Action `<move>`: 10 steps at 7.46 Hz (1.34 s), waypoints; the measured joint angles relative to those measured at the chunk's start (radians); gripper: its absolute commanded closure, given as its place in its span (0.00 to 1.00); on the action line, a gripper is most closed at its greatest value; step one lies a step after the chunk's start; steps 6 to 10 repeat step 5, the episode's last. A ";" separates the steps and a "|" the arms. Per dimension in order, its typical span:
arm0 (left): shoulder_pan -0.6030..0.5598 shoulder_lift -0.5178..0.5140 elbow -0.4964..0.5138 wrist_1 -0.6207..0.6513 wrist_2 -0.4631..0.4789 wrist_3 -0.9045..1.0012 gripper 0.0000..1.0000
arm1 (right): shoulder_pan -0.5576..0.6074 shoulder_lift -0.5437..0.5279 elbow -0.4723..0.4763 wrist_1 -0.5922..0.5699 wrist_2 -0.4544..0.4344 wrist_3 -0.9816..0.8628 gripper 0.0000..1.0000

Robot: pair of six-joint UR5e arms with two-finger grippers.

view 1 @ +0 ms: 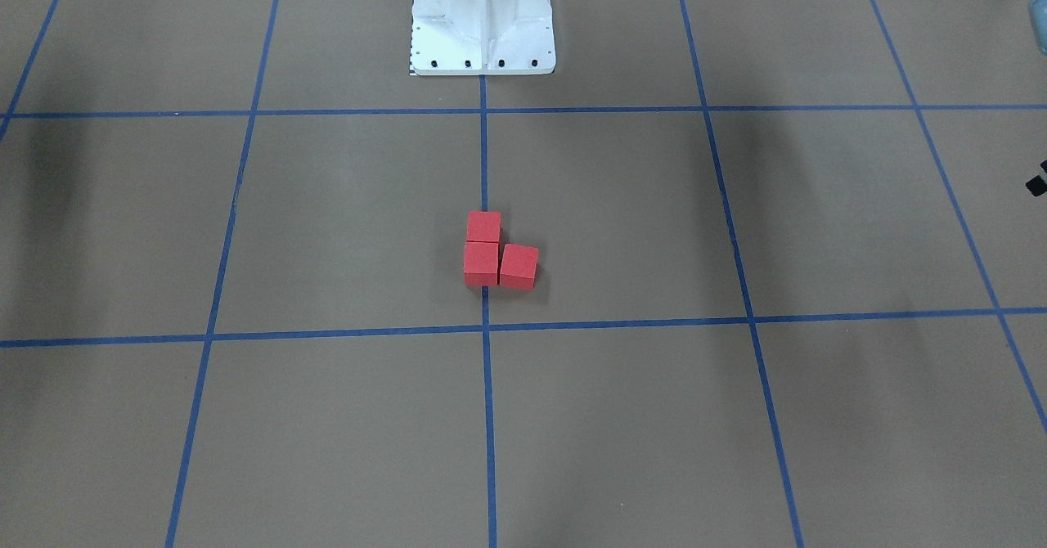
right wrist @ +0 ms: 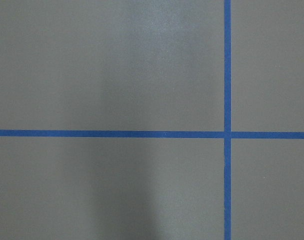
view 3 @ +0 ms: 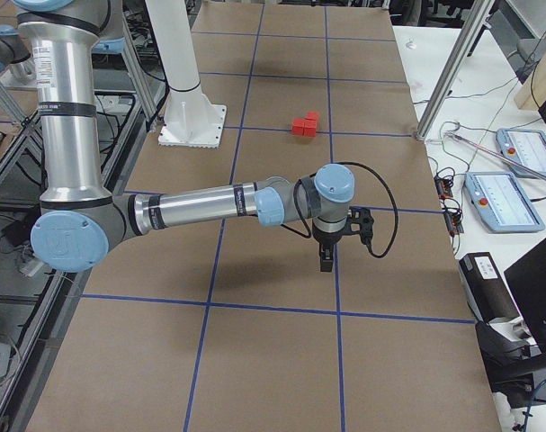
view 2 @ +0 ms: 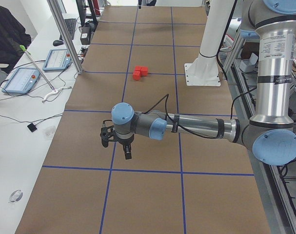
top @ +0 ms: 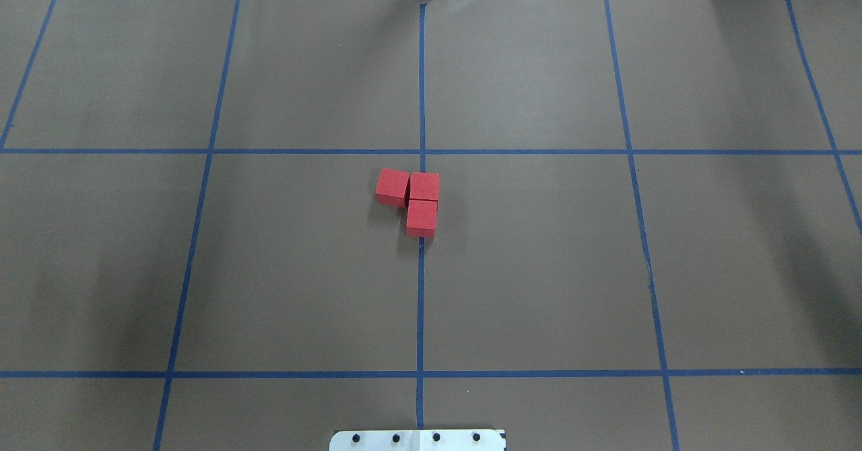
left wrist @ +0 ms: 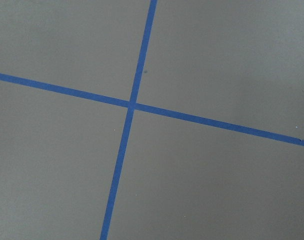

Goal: Form red blocks into L shape at center

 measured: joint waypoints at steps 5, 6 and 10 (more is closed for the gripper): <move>-0.008 -0.005 -0.029 0.004 -0.003 -0.003 0.00 | -0.006 -0.005 -0.017 0.011 -0.004 0.006 0.00; -0.008 -0.005 -0.029 0.004 -0.003 -0.003 0.00 | -0.006 -0.005 -0.017 0.011 -0.004 0.006 0.00; -0.008 -0.005 -0.029 0.004 -0.003 -0.003 0.00 | -0.006 -0.005 -0.017 0.011 -0.004 0.006 0.00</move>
